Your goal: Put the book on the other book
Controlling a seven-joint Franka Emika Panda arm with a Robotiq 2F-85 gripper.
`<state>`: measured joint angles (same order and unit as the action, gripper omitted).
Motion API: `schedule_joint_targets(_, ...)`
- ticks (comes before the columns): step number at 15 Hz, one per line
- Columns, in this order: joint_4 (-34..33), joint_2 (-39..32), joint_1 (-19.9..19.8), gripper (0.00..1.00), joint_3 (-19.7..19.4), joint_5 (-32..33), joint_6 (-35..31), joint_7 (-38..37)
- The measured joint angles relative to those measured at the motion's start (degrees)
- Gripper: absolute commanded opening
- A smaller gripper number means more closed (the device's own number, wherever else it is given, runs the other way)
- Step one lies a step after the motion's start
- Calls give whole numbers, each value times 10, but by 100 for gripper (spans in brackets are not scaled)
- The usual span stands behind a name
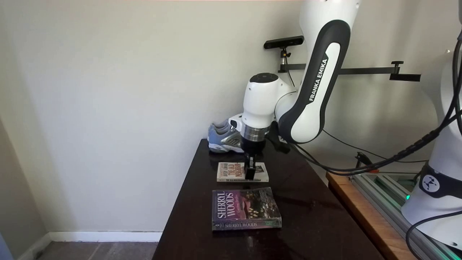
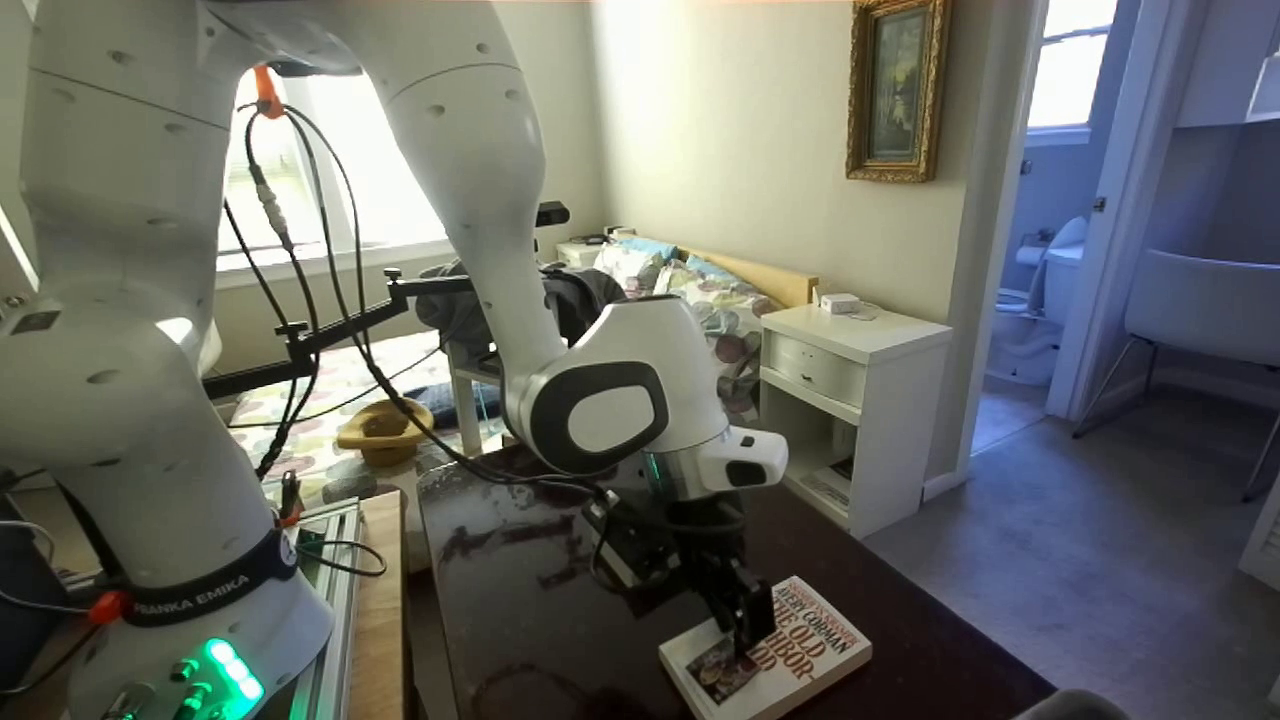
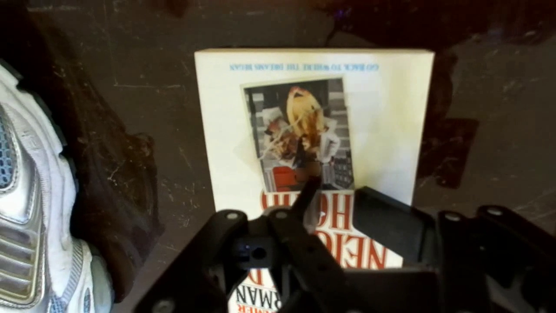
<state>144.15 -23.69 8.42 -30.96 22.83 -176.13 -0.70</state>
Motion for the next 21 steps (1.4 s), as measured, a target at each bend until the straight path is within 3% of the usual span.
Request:
schedule_joint_targets(2, -2, -1, 0, 42, -3, 0, 0, 0)
schedule_joint_targets(10, -2, 24, -8, 95, -18, -6, 0, 1)
schedule_joint_targets(12, -2, 33, -27, 100, -12, -7, 0, 5)
schedule_joint_targets(15, 3, 46, -104, 100, 53, -39, 2, 29)
schedule_joint_targets(19, 12, 51, -220, 100, 172, -108, 4, 80)
schedule_joint_targets(21, 12, 51, -257, 100, 205, -126, 6, 97)
